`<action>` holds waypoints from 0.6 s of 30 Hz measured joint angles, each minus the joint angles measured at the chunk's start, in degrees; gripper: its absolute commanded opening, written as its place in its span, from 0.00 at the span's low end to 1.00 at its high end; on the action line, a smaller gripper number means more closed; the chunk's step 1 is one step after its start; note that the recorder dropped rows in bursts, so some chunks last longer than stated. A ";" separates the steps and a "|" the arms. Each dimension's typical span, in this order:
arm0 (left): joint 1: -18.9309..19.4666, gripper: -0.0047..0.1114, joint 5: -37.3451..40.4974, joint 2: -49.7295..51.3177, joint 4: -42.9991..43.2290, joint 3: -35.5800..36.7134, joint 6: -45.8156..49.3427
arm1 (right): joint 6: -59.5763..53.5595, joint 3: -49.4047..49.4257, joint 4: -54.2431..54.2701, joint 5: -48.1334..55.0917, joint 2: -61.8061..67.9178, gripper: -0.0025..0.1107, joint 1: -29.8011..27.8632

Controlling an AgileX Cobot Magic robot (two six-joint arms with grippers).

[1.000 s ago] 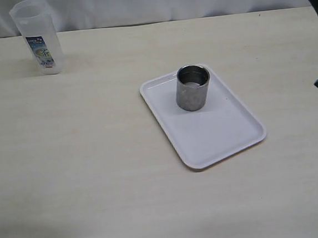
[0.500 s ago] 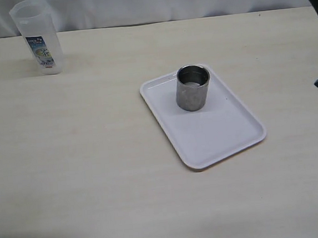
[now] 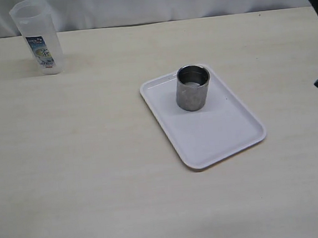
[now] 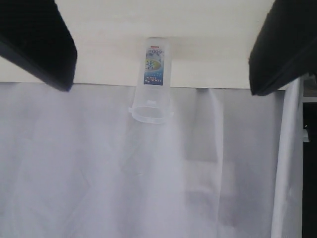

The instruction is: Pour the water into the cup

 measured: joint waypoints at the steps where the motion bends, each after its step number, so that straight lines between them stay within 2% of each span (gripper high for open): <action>1: 0.00 0.79 0.62 -0.48 -1.77 0.00 2.26 | 0.00 0.00 0.00 0.00 0.00 0.06 0.00; 10: 0.00 0.79 4.12 -7.06 -4.87 0.09 6.54 | 0.00 0.00 0.00 0.00 0.00 0.06 0.00; 18: 0.13 0.79 0.13 -18.06 -4.97 10.67 6.68 | 0.00 0.00 0.00 0.00 0.00 0.06 0.00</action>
